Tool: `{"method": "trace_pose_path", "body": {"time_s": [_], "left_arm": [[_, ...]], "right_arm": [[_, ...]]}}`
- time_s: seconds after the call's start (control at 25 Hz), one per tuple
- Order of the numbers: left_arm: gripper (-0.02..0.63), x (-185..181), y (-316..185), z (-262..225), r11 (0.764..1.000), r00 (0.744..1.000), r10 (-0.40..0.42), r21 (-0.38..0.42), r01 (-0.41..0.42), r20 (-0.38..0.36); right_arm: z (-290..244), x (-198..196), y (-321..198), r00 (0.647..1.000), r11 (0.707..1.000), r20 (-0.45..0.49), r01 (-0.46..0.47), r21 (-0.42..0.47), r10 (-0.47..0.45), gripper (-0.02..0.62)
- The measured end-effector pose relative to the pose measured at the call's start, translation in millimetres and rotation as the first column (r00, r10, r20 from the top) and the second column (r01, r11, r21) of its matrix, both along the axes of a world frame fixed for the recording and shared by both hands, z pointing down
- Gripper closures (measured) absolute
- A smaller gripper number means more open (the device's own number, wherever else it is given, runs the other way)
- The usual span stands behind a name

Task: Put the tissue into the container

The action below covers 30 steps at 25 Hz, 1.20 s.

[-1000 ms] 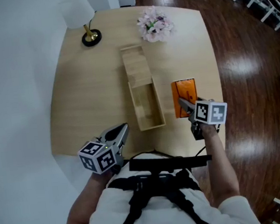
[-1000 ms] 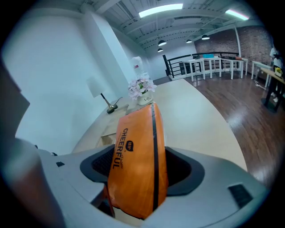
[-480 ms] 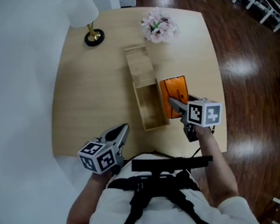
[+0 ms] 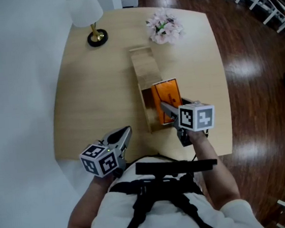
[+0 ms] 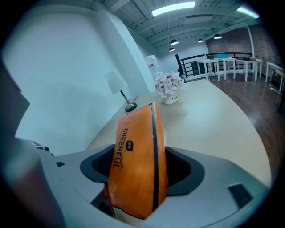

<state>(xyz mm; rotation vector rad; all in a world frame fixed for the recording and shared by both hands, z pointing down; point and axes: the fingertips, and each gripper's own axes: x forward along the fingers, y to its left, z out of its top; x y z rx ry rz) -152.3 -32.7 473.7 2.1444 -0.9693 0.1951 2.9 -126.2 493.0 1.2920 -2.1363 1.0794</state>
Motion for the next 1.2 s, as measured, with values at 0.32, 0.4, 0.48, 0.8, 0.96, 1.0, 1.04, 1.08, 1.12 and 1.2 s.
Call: {"method": "trace_pose_path", "body": {"time_s": [0.32, 0.4, 0.48, 0.8, 0.96, 1.0, 1.04, 1.08, 1.12, 1.2], "left_arm": [[0.592, -11.3, -1.7, 3.6, 1.0, 1.0, 0.001, -0.01, -0.001, -0.004], [0.592, -15.1, -2.1, 4.6, 1.0, 1.0, -0.001, -0.014, 0.001, -0.003], [0.592, -18.1, -2.5, 5.6, 1.0, 1.0, -0.001, -0.018, 0.001, -0.002], [0.592, -24.4, -2.3, 6.4, 1.0, 1.0, 0.001, -0.029, 0.0, 0.008], [0.592, -25.0, -2.7, 8.9, 0.999, 1.0, 0.003, -0.035, -0.003, 0.008], [0.592, -24.5, -2.4, 9.0, 0.999, 1.0, 0.006, -0.035, -0.006, 0.009], [0.592, -23.9, -2.3, 8.9, 0.999, 1.0, 0.009, -0.034, -0.009, 0.011], [0.592, -23.4, -2.3, 8.7, 0.999, 1.0, 0.011, -0.034, -0.011, 0.012], [0.592, -23.0, -2.3, 8.6, 0.999, 1.0, 0.012, -0.033, -0.012, 0.012], [0.592, -22.5, -2.2, 8.9, 0.999, 1.0, 0.012, -0.037, -0.012, 0.009]], "right_arm": [[28.5, -28.3, 0.2, 0.999, 0.999, -0.033, 0.022, -0.037, -0.023, 0.256], [34.5, -32.0, -1.7, 0.998, 0.999, -0.047, 0.027, -0.046, -0.03, 0.256], [39.4, -34.5, -3.7, 0.998, 0.998, -0.056, 0.028, -0.057, -0.031, 0.255], [63.2, -38.5, -7.0, 0.999, 0.994, -0.032, -0.028, -0.108, 0.024, 0.252], [66.2, -42.2, -7.9, 0.999, 0.991, -0.048, -0.018, -0.131, 0.011, 0.248], [66.6, -42.9, -7.6, 0.999, 0.99, -0.046, -0.016, -0.14, 0.009, 0.245], [66.7, -43.5, -7.3, 0.999, 0.989, -0.041, -0.014, -0.147, 0.008, 0.242], [66.5, -44.1, -7.1, 0.999, 0.988, -0.033, -0.012, -0.153, 0.007, 0.241], [66.0, -44.5, -6.9, 1.0, 0.987, -0.022, -0.01, -0.158, 0.006, 0.233], [64.0, -44.1, -6.1, 1.0, 0.986, 0.003, -0.009, -0.169, 0.009, 0.23]]}}
